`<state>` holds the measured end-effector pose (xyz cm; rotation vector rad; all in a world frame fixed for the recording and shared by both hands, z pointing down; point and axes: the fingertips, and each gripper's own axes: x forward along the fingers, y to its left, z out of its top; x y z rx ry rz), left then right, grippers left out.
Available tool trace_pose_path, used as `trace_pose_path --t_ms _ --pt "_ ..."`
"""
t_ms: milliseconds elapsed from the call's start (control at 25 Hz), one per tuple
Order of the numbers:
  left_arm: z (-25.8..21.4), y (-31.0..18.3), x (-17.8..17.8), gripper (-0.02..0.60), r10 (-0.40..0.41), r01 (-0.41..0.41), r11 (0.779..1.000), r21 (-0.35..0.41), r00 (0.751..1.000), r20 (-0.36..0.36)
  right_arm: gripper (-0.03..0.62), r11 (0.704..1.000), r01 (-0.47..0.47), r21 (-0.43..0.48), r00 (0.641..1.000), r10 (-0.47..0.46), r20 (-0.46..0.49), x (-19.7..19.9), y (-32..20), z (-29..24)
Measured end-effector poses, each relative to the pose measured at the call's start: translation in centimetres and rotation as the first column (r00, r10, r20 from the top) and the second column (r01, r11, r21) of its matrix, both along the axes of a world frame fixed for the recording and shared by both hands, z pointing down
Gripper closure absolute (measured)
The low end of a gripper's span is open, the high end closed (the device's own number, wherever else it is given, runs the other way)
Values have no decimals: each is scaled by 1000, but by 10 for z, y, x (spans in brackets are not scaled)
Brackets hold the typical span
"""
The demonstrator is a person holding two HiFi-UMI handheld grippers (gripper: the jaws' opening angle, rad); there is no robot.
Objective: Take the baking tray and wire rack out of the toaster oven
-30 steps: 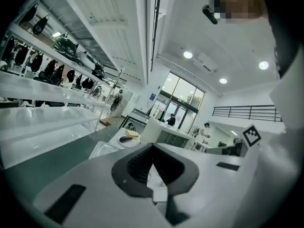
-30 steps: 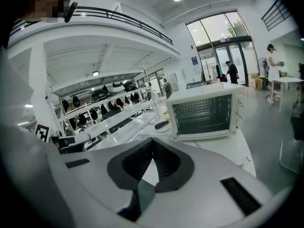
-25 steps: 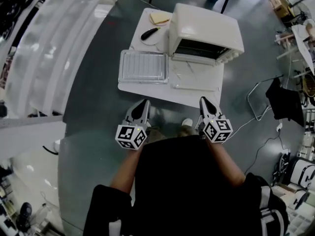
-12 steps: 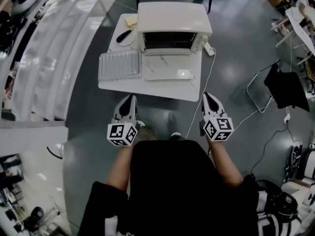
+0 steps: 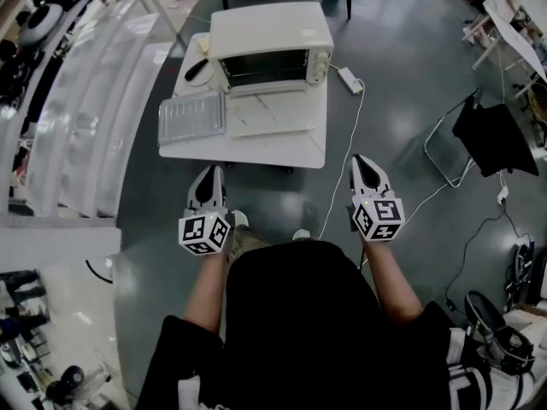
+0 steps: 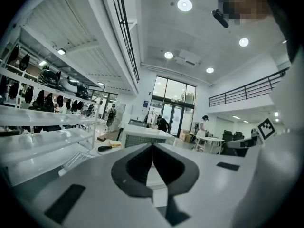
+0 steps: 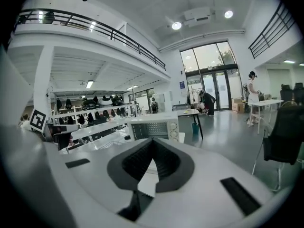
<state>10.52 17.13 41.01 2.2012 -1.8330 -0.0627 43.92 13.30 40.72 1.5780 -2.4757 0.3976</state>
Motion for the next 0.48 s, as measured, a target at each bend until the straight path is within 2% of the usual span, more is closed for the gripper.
trace_pose_path --t_ms 480 --pt "4 13 24 561 -3 3 1000 5 1000 26 571 999 49 -11 998 -50 -29 13 15 14"
